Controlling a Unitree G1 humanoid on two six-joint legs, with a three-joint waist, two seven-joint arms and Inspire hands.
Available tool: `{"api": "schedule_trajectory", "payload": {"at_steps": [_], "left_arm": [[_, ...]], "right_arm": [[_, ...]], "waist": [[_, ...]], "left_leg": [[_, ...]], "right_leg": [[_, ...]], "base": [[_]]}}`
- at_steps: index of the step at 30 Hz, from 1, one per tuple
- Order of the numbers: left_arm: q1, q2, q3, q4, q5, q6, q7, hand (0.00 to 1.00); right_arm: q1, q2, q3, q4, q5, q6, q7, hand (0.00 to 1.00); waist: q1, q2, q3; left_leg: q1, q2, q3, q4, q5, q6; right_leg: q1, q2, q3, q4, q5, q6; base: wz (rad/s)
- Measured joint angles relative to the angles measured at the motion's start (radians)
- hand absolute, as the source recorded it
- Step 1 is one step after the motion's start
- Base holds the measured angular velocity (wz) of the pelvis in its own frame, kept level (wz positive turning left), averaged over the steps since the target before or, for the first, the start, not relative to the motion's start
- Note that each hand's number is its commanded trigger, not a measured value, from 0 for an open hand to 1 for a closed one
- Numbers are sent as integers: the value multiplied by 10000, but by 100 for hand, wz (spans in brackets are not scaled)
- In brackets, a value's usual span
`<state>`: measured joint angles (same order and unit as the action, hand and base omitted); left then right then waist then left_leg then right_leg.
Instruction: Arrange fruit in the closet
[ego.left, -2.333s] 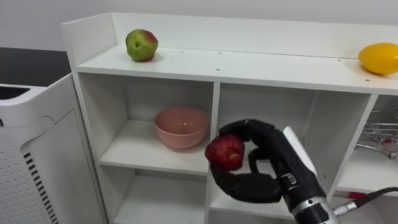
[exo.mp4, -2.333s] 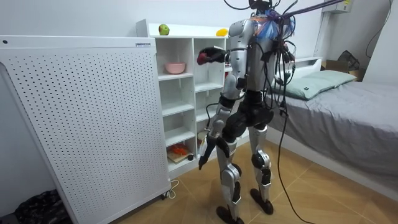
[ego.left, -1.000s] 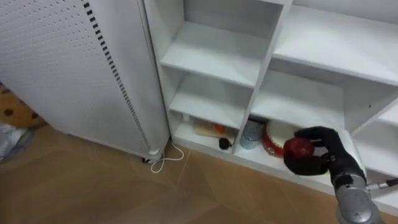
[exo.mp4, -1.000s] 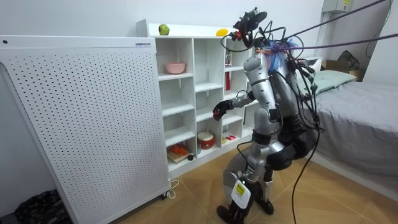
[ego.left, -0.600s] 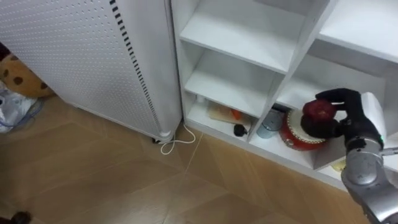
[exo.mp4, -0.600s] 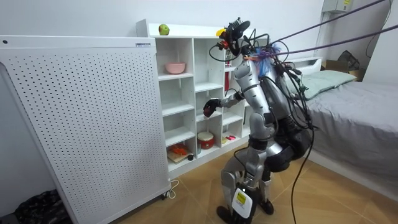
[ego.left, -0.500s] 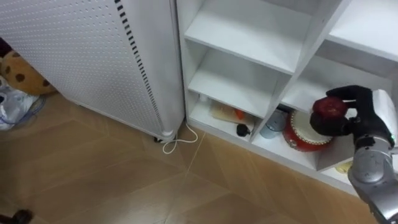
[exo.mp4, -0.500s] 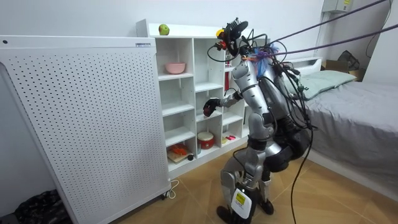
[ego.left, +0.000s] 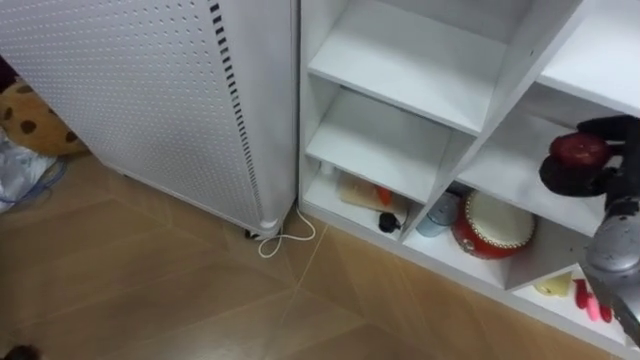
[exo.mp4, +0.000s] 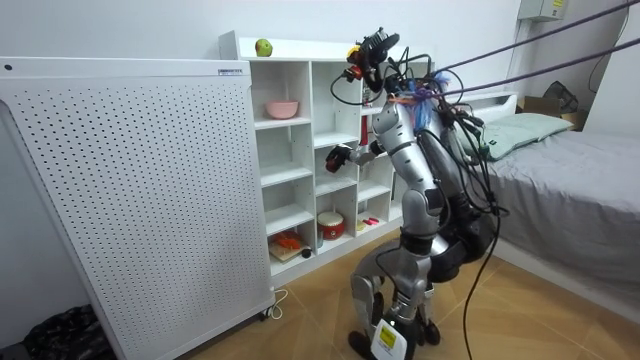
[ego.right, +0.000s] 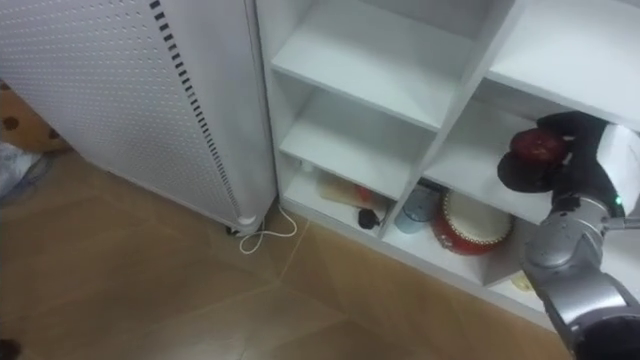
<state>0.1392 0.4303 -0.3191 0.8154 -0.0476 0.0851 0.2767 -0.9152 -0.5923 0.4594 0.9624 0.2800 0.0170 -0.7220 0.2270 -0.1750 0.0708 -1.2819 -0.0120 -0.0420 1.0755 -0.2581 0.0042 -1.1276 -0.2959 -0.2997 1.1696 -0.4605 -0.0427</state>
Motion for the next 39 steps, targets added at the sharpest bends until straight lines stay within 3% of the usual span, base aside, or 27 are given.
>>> {"api": "schedule_trajectory", "payload": {"at_steps": [12, 26, 35, 36, 38, 39], "left_arm": [[110, -5, 27, -329, 196, 624, 5, 0], [597, 259, 23, -671, 181, 683, 145, 0], [893, 181, -19, -337, 134, 665, -299, 0], [904, 146, -16, -291, 165, 663, -327, 0], [947, 72, -55, -199, 166, 613, -341, 0], [975, 21, -98, -81, 167, 534, -404, 0]], "right_arm": [[-195, -101, -93, 786, 1520, 314, -331, 0], [52, -210, -5, 832, 1975, 498, -119, 0], [1490, -210, -31, 236, 678, 465, 1288, 0], [1891, -211, -86, -31, -18, 457, 1498, 0], [2548, -208, -80, -462, -784, 352, 1958, 0], [3229, -197, -85, -973, -1354, 314, 2267, 0]], "waist": [[9, -31, -1], [112, -15, -6], [479, 626, -44], [519, 707, -90], [570, 807, -99], [580, 930, -150]], "left_leg": [[-39, 2, -14, 384, -186, 161], [434, 11, -14, 593, -398, 80], [2315, 215, 250, -91, -623, 100], [2637, 238, 286, -299, -625, 98], [3248, 295, 397, -685, -623, 93], [3687, 327, 403, -964, -616, 82]], "right_leg": [[95, -61, -16, 204, -77, 124], [539, 193, 146, 266, -156, 244], [2262, 377, 251, -577, -148, 437], [2525, 394, 247, -780, -111, 468], [3120, 458, 251, -1179, -36, 461], [3540, 613, 224, -1573, 59, 485]], "base": [[0], [-1], [-5], [-5], [-11], [-9]]}}
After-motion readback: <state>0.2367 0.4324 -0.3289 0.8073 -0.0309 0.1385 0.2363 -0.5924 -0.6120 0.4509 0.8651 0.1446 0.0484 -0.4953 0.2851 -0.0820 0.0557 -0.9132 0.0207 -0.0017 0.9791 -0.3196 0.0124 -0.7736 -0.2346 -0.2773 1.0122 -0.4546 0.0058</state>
